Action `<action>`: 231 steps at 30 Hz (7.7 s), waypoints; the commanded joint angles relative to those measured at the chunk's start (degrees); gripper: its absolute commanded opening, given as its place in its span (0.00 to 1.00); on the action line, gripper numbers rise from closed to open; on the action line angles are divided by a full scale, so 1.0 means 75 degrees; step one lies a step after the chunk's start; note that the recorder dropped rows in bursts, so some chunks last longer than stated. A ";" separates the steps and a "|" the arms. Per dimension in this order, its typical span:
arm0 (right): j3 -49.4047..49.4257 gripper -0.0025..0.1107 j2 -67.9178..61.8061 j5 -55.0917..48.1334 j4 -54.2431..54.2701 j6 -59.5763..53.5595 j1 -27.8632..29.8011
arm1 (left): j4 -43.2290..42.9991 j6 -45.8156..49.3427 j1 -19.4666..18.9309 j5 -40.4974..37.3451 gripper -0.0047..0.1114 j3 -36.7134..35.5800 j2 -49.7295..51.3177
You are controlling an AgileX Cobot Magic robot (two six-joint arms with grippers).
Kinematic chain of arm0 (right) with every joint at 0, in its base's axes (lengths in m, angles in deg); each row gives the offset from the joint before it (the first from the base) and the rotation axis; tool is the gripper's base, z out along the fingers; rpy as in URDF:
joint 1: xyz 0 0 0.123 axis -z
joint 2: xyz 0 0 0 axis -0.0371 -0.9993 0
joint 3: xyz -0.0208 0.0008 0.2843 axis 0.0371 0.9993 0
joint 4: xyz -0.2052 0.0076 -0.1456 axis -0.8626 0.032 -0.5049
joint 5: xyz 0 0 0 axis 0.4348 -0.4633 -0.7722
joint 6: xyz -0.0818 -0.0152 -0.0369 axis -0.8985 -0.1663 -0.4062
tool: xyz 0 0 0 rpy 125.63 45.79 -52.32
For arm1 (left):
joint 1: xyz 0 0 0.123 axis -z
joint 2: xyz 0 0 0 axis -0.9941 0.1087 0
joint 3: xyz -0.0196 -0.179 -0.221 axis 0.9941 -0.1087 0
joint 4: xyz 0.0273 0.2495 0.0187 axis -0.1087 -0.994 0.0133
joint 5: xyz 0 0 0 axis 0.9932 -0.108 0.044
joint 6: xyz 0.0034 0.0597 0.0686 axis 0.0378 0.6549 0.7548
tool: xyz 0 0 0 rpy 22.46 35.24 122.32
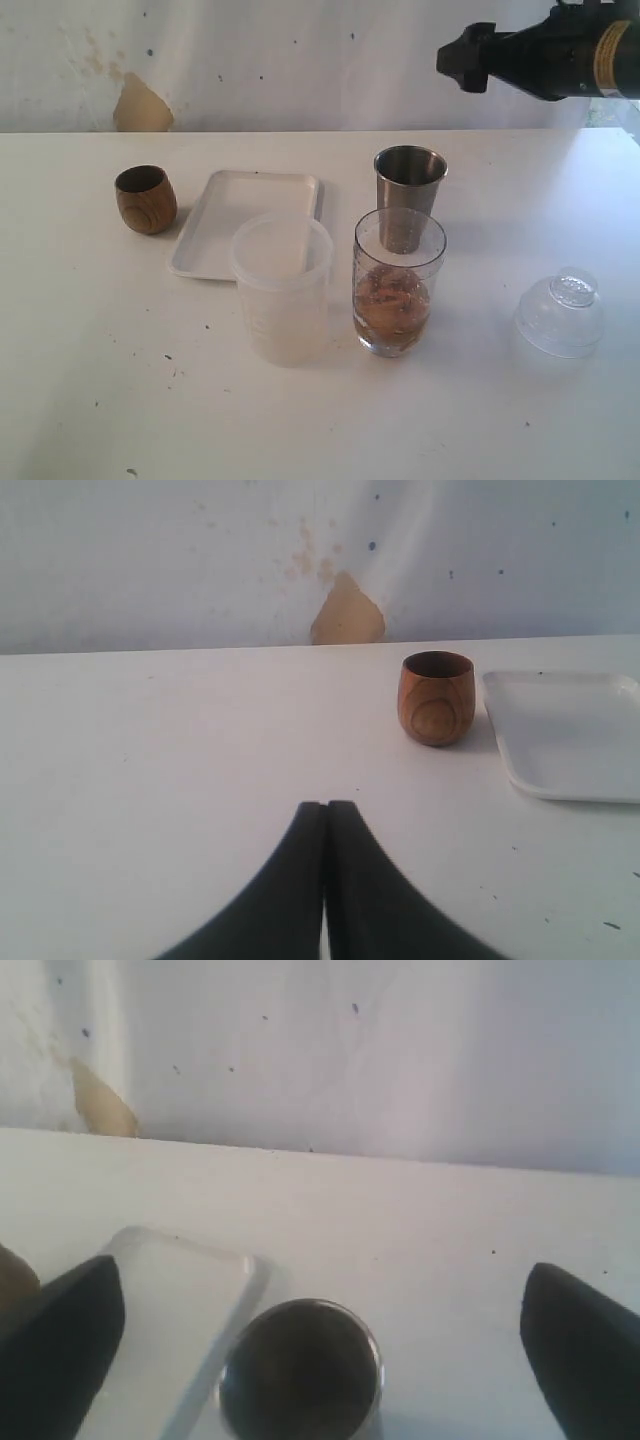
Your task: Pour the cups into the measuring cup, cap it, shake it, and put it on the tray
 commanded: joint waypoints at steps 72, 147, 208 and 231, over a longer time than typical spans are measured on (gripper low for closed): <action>-0.1848 0.89 -0.1325 -1.1926 1.2205 -1.2636 0.0401 | 0.0007 -0.0014 0.0000 0.0072 0.04 -0.0038 -0.0040; -0.2035 0.02 -0.0672 -1.1926 1.3699 -1.3620 0.0371 | 0.0007 -0.0014 0.0000 0.0072 0.04 -0.0038 -0.0040; -0.0186 0.02 -0.0374 -1.1926 1.2629 -1.2551 -0.0213 | 0.0007 -0.0014 0.0000 0.0072 0.04 -0.0038 -0.0040; 0.0286 0.33 -0.1609 -1.0383 1.3122 -1.2914 -0.0213 | 0.0007 -0.0014 0.0000 0.0072 0.04 -0.0038 -0.0040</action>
